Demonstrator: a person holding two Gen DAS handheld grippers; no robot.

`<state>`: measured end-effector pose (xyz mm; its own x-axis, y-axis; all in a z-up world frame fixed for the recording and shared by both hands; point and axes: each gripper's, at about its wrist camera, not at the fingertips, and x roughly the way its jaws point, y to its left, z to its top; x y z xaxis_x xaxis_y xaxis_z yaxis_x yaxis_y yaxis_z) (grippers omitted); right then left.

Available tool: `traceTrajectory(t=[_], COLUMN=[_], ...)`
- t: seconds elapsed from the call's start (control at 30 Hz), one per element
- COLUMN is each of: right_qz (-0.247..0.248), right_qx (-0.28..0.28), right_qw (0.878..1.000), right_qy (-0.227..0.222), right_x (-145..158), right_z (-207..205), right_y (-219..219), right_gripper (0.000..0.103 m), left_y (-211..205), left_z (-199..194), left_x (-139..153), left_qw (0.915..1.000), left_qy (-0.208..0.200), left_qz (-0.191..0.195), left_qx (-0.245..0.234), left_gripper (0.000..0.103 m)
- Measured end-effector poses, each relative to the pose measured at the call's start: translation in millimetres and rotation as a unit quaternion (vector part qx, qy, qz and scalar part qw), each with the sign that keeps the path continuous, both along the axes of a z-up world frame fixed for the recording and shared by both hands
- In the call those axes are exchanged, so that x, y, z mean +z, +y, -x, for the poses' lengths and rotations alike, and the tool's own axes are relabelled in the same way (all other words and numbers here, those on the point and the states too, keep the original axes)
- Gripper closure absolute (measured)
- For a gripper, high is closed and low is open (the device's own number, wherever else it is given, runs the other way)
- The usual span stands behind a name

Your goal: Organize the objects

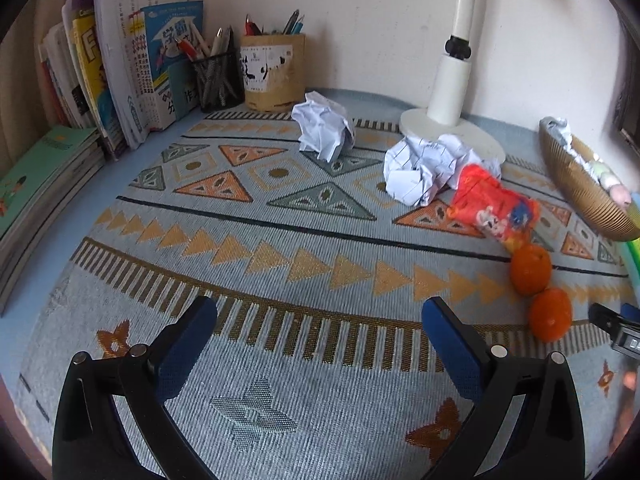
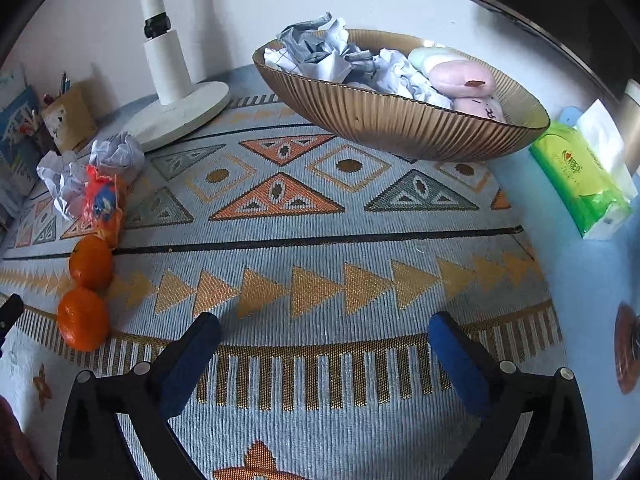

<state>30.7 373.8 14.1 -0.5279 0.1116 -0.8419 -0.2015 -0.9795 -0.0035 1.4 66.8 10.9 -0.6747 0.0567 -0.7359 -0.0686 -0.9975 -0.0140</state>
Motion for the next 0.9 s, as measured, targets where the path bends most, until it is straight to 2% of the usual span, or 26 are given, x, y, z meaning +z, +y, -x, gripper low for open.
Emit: traceTrajectory(t=[0.03,0.07,0.13,0.23,0.4,0.43,0.53,0.63,0.83,0.9], right_qz=[0.001,-0.001,0.003,0.038,0.058,0.056,0.044,0.04,-0.004,-0.033], right_qx=[-0.006,-0.018,-0.026,-0.018,-0.024,-0.02,-0.01,-0.005,0.001,0.001], right_qw=[1.0,0.999,0.997,0.987,0.975,0.975,0.986,0.987,0.992,0.992], right_qy=[0.003,0.027,0.076,0.156,0.212,0.212,0.159,0.156,0.126,0.123], right_x=[2.5,10.5,32.8,67.4,88.0,85.0,59.6,35.5,24.3,23.2], right_z=[-3.4,-11.6,-25.7,-42.8,-61.8,-57.8,-39.0,-39.6,-29.6,-29.1], right_y=[1.3,4.6,11.6,20.9,21.8,17.9,6.9,-1.0,-12.3,-19.6], right_gripper=[0.002,0.006,0.006,0.005,0.001,0.0,0.0,0.0,0.0,0.0], left_y=[-0.1,-0.4,-0.3,-0.2,-0.2,-0.1,1.3,0.9,-1.7,-2.8], left_z=[-0.2,-0.2,-0.2,-1.1,-2.0,-2.3,-0.8,-0.5,-0.7,-1.4], left_x=[-0.1,0.0,0.0,0.7,2.1,2.2,1.1,0.6,1.0,1.5], left_qw=[1.0,1.0,1.0,1.0,1.0,1.0,1.0,1.0,1.0,1.0], left_qy=[0.0,0.0,0.002,0.006,0.006,0.006,0.001,0.001,0.003,0.005], left_qz=[0.0,-0.001,-0.002,-0.003,-0.002,-0.002,0.003,0.004,-0.001,-0.005], left_qx=[0.0,-0.001,0.0,-0.002,0.003,0.002,0.003,0.001,0.002,0.003], left_gripper=[0.001,0.001,0.001,0.001,0.001,0.001,0.001,0.001,0.001,0.001])
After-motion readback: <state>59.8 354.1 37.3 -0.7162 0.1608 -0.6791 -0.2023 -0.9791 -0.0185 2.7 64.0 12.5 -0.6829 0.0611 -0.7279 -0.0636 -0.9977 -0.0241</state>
